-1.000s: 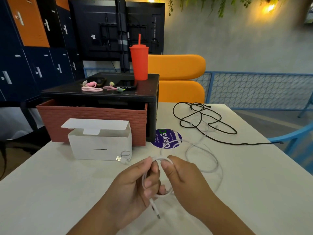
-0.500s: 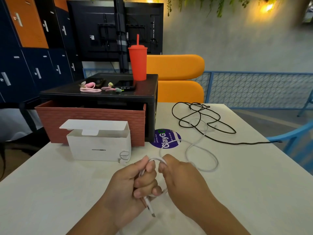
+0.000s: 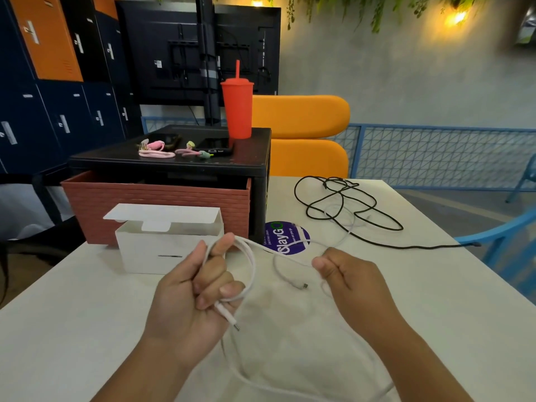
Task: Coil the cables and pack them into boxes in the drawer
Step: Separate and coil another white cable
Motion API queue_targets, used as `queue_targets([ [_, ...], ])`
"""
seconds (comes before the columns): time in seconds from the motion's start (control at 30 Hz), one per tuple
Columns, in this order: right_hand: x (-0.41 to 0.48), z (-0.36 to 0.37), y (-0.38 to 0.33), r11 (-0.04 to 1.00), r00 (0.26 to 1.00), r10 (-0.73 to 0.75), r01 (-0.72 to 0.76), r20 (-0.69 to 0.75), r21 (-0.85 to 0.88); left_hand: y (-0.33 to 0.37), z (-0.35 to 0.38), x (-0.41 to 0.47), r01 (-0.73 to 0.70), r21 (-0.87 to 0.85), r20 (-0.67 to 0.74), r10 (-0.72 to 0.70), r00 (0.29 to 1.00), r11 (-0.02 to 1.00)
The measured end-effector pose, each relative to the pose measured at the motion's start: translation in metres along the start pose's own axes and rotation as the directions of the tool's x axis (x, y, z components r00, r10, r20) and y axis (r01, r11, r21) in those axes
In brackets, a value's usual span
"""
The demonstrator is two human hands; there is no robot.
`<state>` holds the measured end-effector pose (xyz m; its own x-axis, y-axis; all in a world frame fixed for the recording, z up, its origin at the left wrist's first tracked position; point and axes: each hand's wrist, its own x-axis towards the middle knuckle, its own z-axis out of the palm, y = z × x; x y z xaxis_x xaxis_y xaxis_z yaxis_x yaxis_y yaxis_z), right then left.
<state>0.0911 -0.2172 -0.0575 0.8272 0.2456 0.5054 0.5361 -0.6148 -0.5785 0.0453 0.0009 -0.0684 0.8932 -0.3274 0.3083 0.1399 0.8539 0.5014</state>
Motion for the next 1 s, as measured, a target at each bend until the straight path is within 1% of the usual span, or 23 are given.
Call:
queue_targets([
  [0.1,0.003,-0.011,0.009,0.998,0.997,0.059,-0.06,-0.052,-0.026,0.01,-0.007,-0.001,-0.034,0.052,0.075,0.03,0.997,0.998],
  [0.17,0.004,-0.016,0.016,0.998,0.998,0.041,-0.043,-0.054,-0.043,0.016,-0.01,-0.002,-0.034,0.049,0.106,0.029,0.994,0.998],
  [0.27,0.006,-0.017,0.023,0.997,1.0,0.02,-0.019,0.014,-0.074,0.02,-0.012,-0.004,-0.025,0.065,0.099,0.018,0.995,0.998],
  [0.33,0.006,-0.015,0.025,0.996,0.996,0.055,-0.049,0.068,-0.076,0.022,-0.013,-0.004,-0.044,0.094,0.074,0.037,0.997,0.995],
  [0.4,0.006,-0.014,0.025,0.993,0.991,0.108,-0.104,0.077,-0.054,0.025,-0.016,-0.005,-0.05,0.108,0.054,0.045,0.998,0.993],
  [0.47,0.006,-0.015,0.026,0.987,0.986,0.161,-0.16,0.047,-0.02,0.028,-0.018,-0.005,-0.027,0.092,0.056,0.022,0.998,0.995],
  [0.57,0.009,-0.019,0.027,0.955,0.962,0.272,-0.269,-0.008,0.129,0.026,-0.017,-0.007,0.009,0.069,0.064,-0.014,0.998,0.998],
  [0.63,0.011,-0.024,0.027,0.909,0.929,0.37,-0.355,-0.031,0.218,0.024,-0.014,-0.009,-0.002,0.085,0.035,-0.001,0.999,0.996],
  [0.7,0.014,-0.03,0.032,0.837,0.879,0.477,-0.449,-0.015,0.313,0.024,-0.011,-0.009,-0.003,0.101,0.005,0.002,1.0,0.995],
  [0.8,0.013,-0.042,0.044,0.662,0.787,0.615,-0.554,0.058,0.505,0.025,-0.016,-0.009,0.008,0.066,-0.029,-0.006,1.0,0.998],
  [0.87,0.012,-0.05,0.051,0.563,0.726,0.685,-0.586,0.069,0.583,0.028,-0.016,-0.009,-0.013,0.044,-0.053,0.016,0.998,0.999],
  [0.9,0.012,-0.053,0.054,0.531,0.697,0.714,-0.6,0.065,0.598,0.028,-0.013,-0.006,-0.036,0.016,-0.03,0.036,0.999,0.999],
  [0.93,0.012,-0.055,0.055,0.517,0.67,0.74,-0.618,0.054,0.593,0.028,-0.01,-0.002,-0.077,-0.029,-0.012,0.077,0.997,0.997],
  [0.97,0.012,-0.056,0.054,0.531,0.652,0.758,-0.639,0.026,0.557,0.025,-0.006,-0.003,-0.132,-0.063,-0.088,0.126,0.988,0.989],
  [1.0,0.012,-0.057,0.052,0.578,0.648,0.761,-0.657,-0.031,0.484,0.023,0.0,-0.004,-0.209,-0.019,-0.208,0.201,0.957,0.978],
])
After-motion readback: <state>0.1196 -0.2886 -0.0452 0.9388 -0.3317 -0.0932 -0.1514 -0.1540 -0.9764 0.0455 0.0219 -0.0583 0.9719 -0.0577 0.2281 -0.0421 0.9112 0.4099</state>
